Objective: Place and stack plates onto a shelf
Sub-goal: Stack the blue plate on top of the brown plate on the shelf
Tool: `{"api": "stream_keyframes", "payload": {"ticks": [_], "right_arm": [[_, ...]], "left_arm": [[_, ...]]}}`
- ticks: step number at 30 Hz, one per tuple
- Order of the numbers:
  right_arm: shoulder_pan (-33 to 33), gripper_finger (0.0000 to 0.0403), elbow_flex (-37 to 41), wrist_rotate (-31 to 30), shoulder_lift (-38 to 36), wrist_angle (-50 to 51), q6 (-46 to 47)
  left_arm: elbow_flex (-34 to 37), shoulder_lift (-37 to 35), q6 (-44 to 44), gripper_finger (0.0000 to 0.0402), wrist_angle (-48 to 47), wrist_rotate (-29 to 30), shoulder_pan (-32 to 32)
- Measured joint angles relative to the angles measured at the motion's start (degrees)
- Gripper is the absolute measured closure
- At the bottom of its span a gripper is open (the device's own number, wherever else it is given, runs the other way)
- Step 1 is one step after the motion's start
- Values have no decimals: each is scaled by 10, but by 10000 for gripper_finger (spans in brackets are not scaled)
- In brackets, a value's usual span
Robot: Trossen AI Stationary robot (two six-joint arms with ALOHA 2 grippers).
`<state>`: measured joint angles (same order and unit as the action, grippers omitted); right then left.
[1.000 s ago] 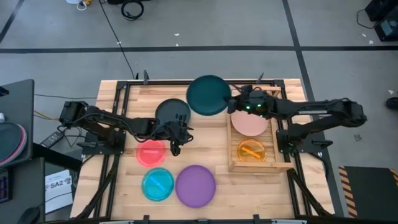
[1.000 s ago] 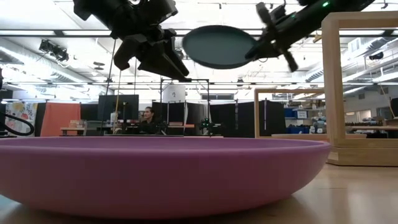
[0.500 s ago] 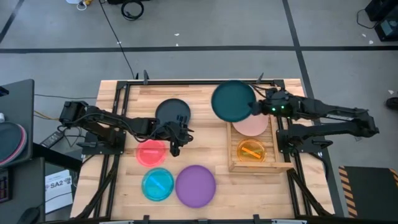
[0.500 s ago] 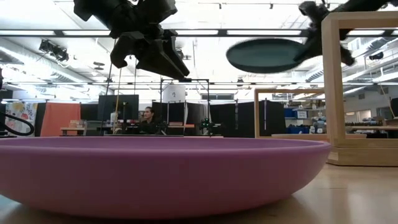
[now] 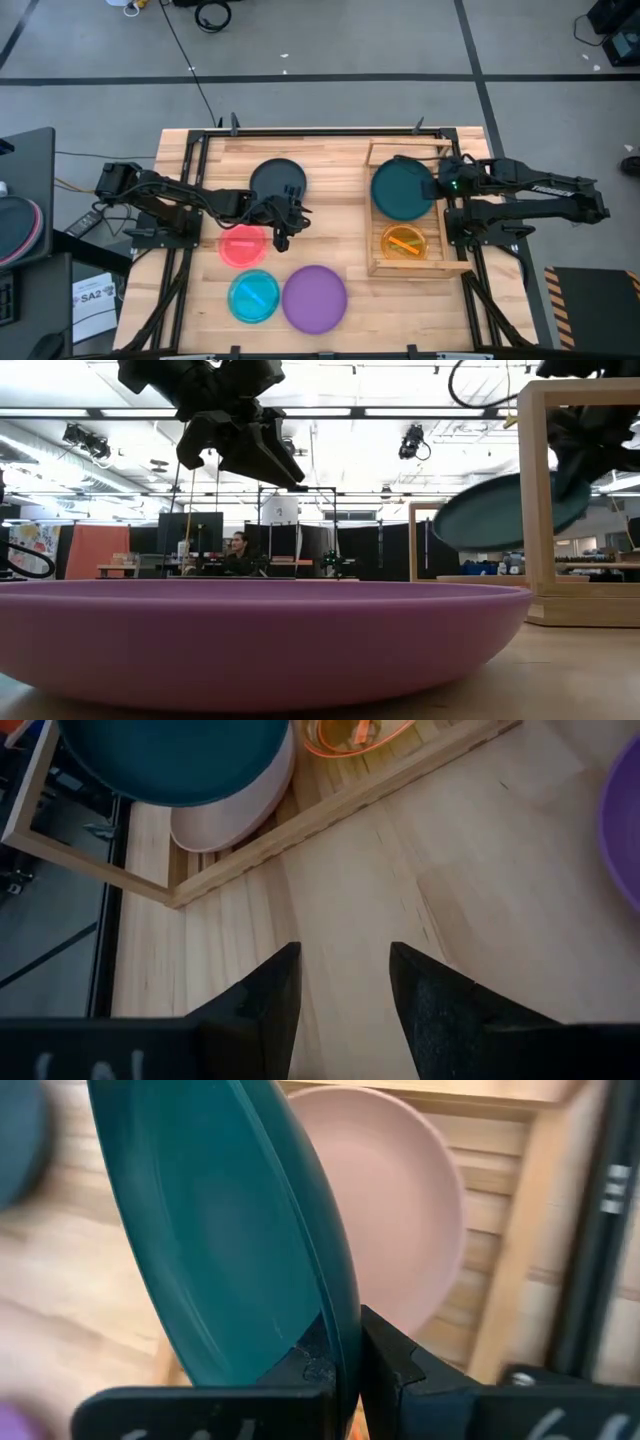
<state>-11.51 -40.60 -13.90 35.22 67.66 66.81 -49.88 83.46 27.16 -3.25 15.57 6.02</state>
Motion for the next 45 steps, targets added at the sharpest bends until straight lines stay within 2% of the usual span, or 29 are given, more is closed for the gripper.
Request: {"api": "stream_keyframes", "payload": {"ticks": [13, 22, 45], "right_arm": [[0, 376, 0, -44, 10, 28, 52], [0, 376, 37, -45, 31, 2, 39], [0, 359, 38, -59, 30, -2, 38]], "left_arm": [[0, 0, 0, 241, 0, 0, 0], [0, 0, 0, 241, 0, 0, 0], [0, 0, 4, 241, 0, 0, -1]]}}
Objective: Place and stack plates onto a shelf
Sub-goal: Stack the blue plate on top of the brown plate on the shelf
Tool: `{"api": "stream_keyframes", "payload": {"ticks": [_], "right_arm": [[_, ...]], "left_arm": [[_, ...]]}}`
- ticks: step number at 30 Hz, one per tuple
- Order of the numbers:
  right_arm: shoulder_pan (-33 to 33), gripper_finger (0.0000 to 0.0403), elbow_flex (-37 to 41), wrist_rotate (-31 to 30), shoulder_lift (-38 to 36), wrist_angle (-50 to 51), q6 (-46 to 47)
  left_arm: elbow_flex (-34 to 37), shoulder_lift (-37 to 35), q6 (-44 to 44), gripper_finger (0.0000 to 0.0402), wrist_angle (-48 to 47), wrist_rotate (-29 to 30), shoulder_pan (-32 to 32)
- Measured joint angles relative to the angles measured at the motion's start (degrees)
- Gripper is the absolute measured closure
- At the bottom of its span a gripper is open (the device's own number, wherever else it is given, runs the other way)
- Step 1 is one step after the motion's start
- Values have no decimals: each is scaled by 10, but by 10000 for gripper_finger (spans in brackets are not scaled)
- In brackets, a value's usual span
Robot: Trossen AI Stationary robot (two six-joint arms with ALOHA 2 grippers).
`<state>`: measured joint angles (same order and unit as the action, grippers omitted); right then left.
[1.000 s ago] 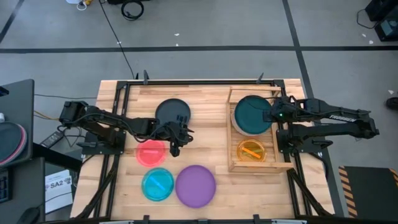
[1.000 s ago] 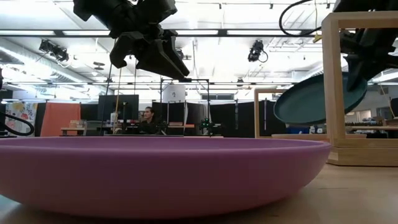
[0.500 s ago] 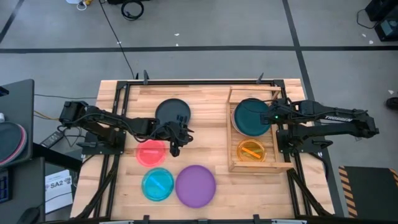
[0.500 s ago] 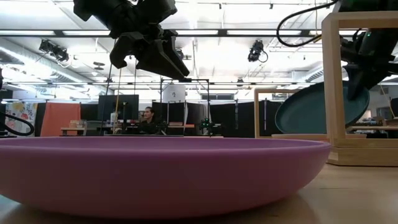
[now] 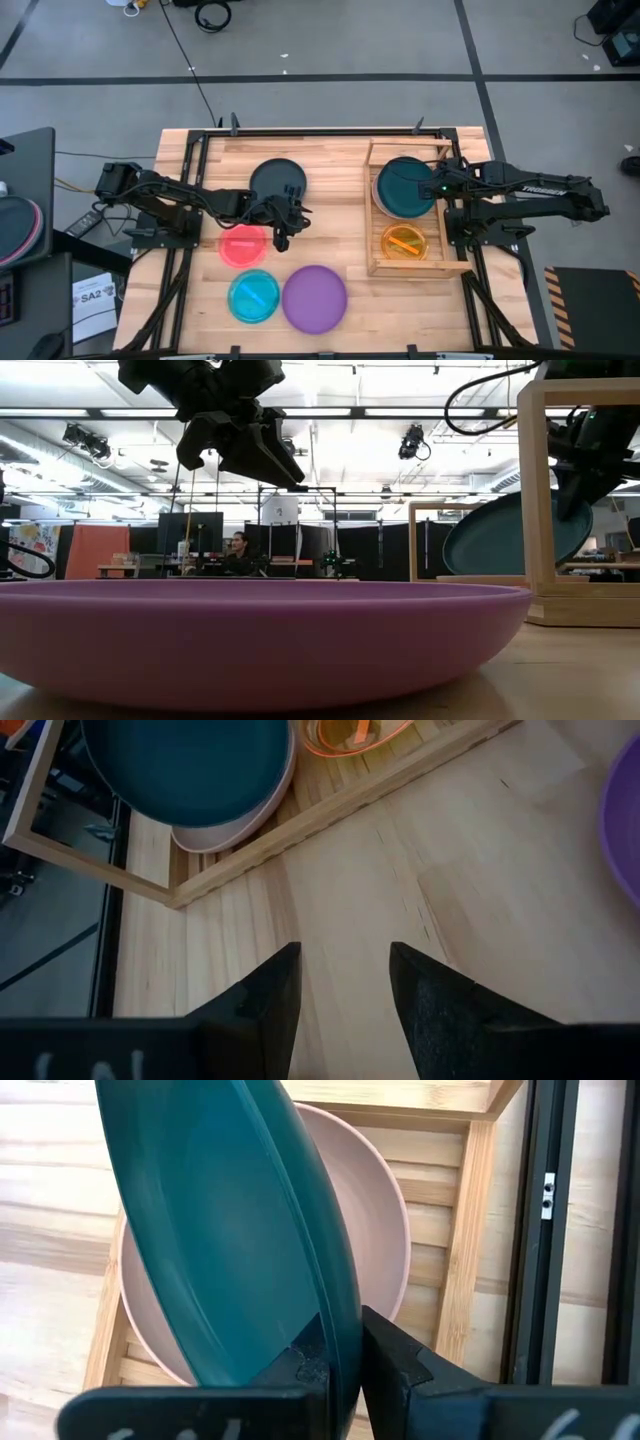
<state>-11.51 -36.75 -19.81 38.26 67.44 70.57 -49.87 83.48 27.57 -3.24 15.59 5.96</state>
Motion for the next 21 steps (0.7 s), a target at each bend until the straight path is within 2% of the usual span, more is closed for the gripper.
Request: {"api": "stream_keyframes", "payload": {"ticks": [10, 21], "right_arm": [[0, 350, 0, 2, 0, -1, 0], [0, 271, 0, -2, 0, -1, 3]], "left_arm": [[0, 0, 0, 241, 0, 0, 0], [0, 0, 0, 241, 0, 0, 0]]}}
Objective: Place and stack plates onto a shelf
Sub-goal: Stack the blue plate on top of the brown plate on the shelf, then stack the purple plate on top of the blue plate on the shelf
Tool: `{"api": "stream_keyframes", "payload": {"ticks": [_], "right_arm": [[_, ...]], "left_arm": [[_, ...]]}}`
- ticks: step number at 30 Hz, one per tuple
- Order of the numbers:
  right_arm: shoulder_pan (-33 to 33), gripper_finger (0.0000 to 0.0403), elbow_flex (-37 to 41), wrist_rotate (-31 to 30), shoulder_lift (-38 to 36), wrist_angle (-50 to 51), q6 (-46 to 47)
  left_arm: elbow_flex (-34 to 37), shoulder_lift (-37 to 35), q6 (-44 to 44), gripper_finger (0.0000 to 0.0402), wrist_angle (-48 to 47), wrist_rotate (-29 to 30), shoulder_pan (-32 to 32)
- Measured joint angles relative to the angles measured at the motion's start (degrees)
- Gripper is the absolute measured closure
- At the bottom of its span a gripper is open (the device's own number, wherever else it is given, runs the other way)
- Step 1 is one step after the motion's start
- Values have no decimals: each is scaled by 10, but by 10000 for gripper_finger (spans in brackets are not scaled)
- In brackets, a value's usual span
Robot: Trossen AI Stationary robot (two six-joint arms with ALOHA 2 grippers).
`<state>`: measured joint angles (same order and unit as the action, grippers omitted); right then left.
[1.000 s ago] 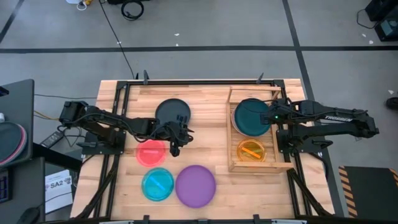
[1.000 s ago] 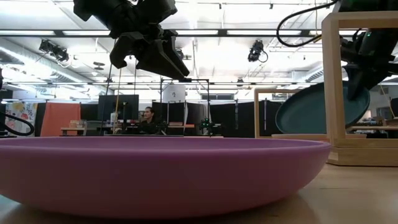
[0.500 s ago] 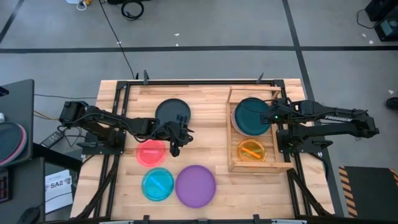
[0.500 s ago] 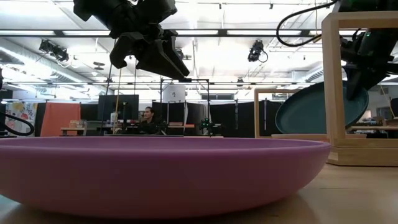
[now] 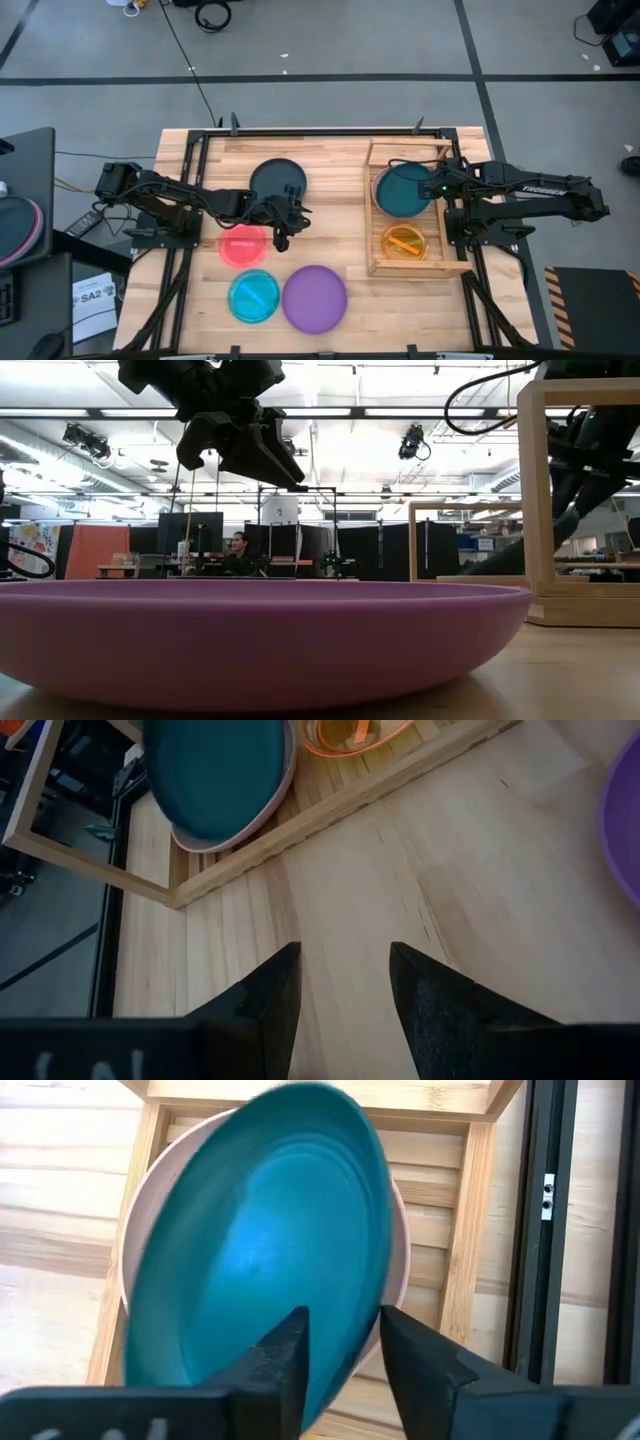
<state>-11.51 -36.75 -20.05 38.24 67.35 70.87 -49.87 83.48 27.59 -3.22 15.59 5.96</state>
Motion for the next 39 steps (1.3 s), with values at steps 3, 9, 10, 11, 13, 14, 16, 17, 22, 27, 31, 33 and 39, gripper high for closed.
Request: {"api": "stream_keyframes", "payload": {"ticks": [3, 9, 10, 11, 13, 14, 16, 17, 22, 27, 31, 33, 39], "right_arm": [[0, 250, 0, 0, 0, 0, -1], [0, 217, 0, 0, 0, 0, -1], [0, 213, 0, 0, 0, 0, -2], [0, 209, 0, 0, 0, 0, -4], [0, 202, 0, 0, 0, 0, -8], [0, 199, 0, 0, 0, 0, -9], [0, 193, 0, 0, 0, 0, -10], [0, 190, 0, 0, 0, 0, -10], [0, 182, 0, 0, 0, 0, -15], [0, 180, 0, 0, 0, 0, -16], [0, 180, 0, 1, 0, 0, -16], [0, 180, 0, 1, 0, 0, -16], [0, 181, 0, 2, 0, 0, -16]], "left_arm": [[0, 0, 0, 241, 0, 0, 0], [0, 0, 0, 241, 0, 0, 0], [0, 0, 0, 241, 0, 0, 0], [0, 0, 0, 241, 0, 0, 0], [0, 0, 0, 241, 0, 0, 0], [0, 0, 0, 241, 0, 0, 0], [0, 0, 0, 241, 0, 0, 0], [0, 0, 0, 241, 0, 0, 0], [0, 0, 0, 241, 0, 0, 0], [0, 0, -17, 241, 0, 0, 0], [0, 0, -51, 241, 0, -1, 0], [0, 0, -79, 241, 0, -2, 0], [0, 0, -199, 241, 0, -72, 1]]}}
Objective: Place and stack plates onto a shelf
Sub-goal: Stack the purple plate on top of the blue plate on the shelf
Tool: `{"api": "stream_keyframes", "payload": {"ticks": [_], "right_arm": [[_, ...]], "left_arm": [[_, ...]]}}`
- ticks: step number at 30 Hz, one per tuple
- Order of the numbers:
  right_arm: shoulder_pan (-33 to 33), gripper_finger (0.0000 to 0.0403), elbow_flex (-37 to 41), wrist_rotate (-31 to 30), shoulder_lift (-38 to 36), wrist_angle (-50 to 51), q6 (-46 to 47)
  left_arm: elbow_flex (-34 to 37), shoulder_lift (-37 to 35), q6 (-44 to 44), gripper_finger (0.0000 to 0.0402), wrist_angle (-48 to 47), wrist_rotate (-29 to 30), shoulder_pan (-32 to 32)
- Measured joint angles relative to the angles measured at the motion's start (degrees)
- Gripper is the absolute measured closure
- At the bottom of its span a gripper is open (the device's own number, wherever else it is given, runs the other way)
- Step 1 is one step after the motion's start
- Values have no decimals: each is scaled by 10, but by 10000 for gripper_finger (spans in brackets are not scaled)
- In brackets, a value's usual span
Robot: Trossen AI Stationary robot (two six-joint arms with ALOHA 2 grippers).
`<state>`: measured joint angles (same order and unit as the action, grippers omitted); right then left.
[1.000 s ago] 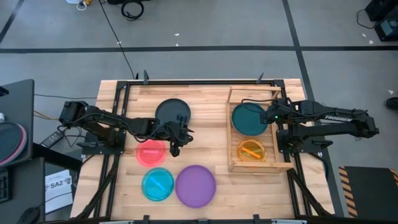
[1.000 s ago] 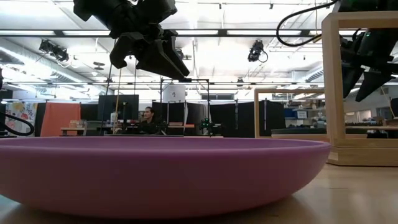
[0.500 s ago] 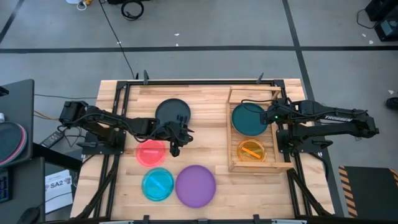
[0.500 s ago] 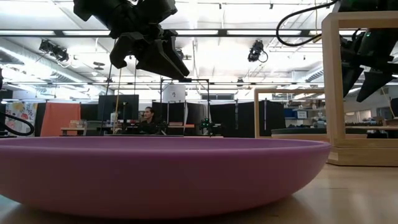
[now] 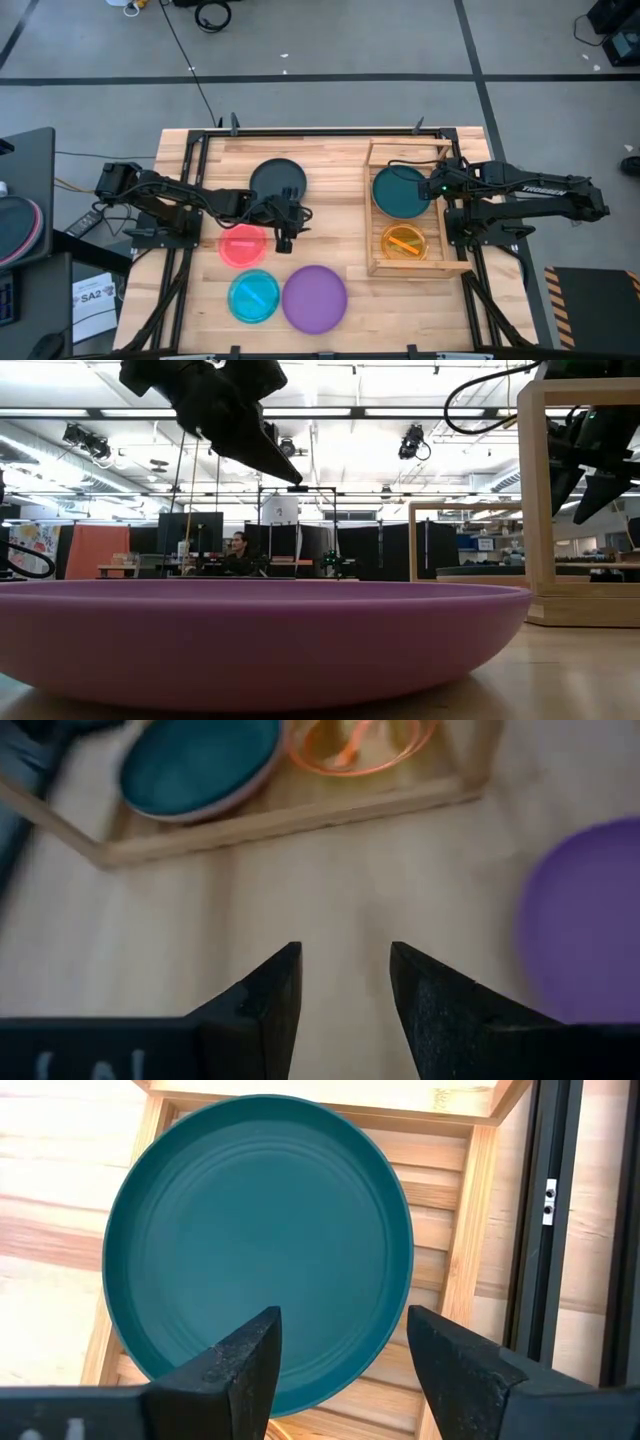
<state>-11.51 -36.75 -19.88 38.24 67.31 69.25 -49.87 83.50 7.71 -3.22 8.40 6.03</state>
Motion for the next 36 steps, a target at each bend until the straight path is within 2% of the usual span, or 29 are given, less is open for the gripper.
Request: {"api": "stream_keyframes", "payload": {"ticks": [4, 15, 28, 36], "right_arm": [[0, 180, 0, 0, 0, 0, 0], [0, 181, 0, 1, 0, 0, 0], [0, 182, 0, 0, 0, 0, 0], [0, 182, 0, 0, 0, -3, 0]], "left_arm": [[0, 0, -72, 241, 0, -39, 10], [0, 0, -193, 241, -46, -41, 95], [0, 9, -290, 241, -83, 34, 166], [0, 79, -327, 241, -74, 40, 168]]}}
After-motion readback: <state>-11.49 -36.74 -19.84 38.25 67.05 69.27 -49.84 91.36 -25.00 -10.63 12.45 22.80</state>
